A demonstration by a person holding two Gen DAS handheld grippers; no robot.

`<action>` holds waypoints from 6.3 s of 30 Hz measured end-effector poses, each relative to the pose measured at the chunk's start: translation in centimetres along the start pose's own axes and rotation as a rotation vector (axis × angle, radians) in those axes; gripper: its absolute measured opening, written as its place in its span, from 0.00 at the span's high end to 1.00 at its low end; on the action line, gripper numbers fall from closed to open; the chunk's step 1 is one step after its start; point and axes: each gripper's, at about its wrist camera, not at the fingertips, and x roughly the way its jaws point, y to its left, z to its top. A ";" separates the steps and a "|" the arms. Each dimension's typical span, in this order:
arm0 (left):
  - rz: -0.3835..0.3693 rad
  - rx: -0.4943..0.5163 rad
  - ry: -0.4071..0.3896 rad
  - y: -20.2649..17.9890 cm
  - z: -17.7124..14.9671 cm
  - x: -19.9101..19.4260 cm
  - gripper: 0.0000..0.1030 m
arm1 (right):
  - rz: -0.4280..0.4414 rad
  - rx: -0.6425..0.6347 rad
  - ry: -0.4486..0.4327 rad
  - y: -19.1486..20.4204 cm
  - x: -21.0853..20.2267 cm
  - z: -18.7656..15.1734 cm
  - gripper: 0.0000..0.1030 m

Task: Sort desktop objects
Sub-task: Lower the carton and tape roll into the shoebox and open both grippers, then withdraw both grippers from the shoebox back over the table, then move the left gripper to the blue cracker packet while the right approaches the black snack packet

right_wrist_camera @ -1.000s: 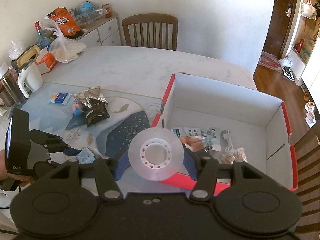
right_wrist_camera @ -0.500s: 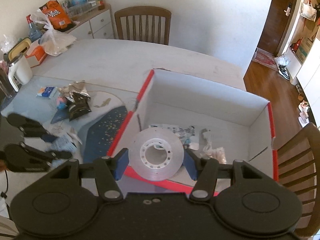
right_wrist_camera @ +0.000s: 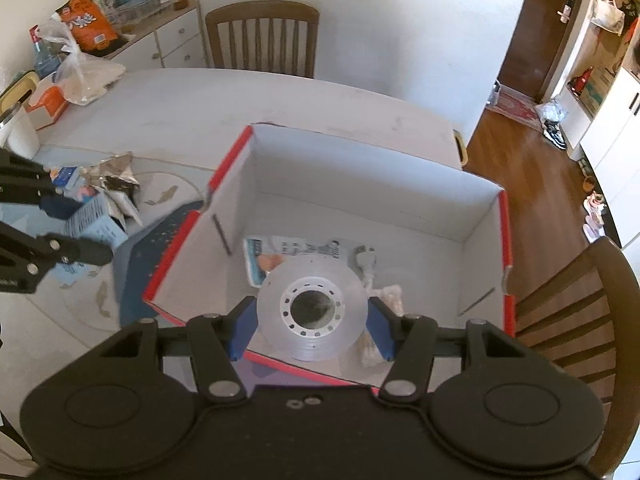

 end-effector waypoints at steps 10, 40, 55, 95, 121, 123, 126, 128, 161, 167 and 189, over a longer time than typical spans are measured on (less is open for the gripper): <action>-0.017 0.083 -0.019 -2.9 5.5 3.0 0.70 | -0.044 0.029 0.053 -3.2 2.1 -0.3 0.43; 0.056 0.236 0.213 -4.2 10.7 16.4 0.70 | -0.019 0.065 0.270 -5.1 10.5 0.0 0.44; 0.037 0.236 0.326 -4.1 9.5 19.3 0.70 | -0.014 0.065 0.319 -4.3 11.4 -0.4 0.44; -0.021 0.137 0.218 -4.9 10.0 13.0 0.37 | -0.014 0.183 0.200 -4.7 5.5 -1.0 0.21; -0.001 -0.009 0.051 -2.4 4.9 3.1 0.18 | 0.020 0.116 0.036 2.1 -0.6 0.6 0.16; -0.003 -0.007 0.039 -2.3 4.3 2.4 0.17 | 0.036 0.111 0.027 3.0 -0.8 0.7 0.15; 0.006 -0.010 0.023 -2.0 3.2 1.3 0.14 | 0.041 0.103 0.014 4.4 -1.2 1.0 0.15; 0.005 -0.019 0.012 -1.6 2.5 0.5 0.06 | 0.043 0.102 0.003 5.4 -1.4 1.3 0.14; 0.028 -0.155 -0.021 10.1 -9.4 -8.0 0.02 | 0.030 0.149 0.036 18.3 4.9 7.7 0.13; 0.045 -0.160 -0.012 12.3 -11.0 -8.5 0.02 | 0.030 0.167 0.042 19.3 6.9 9.1 0.13; 0.119 -0.245 -0.001 21.8 -16.1 -7.6 0.02 | -0.017 0.245 0.064 20.2 13.6 11.8 0.15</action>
